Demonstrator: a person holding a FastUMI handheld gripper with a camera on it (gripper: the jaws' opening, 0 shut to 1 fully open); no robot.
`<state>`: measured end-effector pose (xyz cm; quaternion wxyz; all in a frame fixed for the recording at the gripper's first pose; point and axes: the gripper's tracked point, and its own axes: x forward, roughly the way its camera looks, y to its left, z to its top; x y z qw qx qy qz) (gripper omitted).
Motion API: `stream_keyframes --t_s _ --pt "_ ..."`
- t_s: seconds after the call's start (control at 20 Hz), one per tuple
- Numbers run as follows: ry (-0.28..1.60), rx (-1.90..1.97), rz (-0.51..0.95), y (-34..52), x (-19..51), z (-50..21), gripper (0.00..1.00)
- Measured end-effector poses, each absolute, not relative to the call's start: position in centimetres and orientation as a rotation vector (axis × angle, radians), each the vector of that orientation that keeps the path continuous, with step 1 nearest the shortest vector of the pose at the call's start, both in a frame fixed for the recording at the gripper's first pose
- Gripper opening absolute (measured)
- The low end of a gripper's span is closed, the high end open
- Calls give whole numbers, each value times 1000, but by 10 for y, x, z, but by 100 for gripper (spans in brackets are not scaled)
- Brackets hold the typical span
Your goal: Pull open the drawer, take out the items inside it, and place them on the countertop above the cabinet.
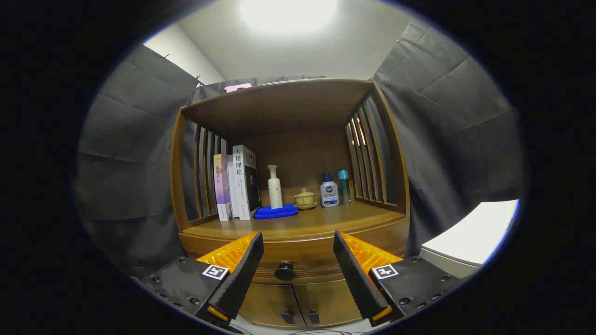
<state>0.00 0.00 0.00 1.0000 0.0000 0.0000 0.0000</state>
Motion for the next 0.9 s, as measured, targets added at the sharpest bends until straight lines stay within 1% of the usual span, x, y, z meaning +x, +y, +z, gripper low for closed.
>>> stream_keyframes --t_s 0.9 --pt "5 -5 -4 -2 0 -1 96"
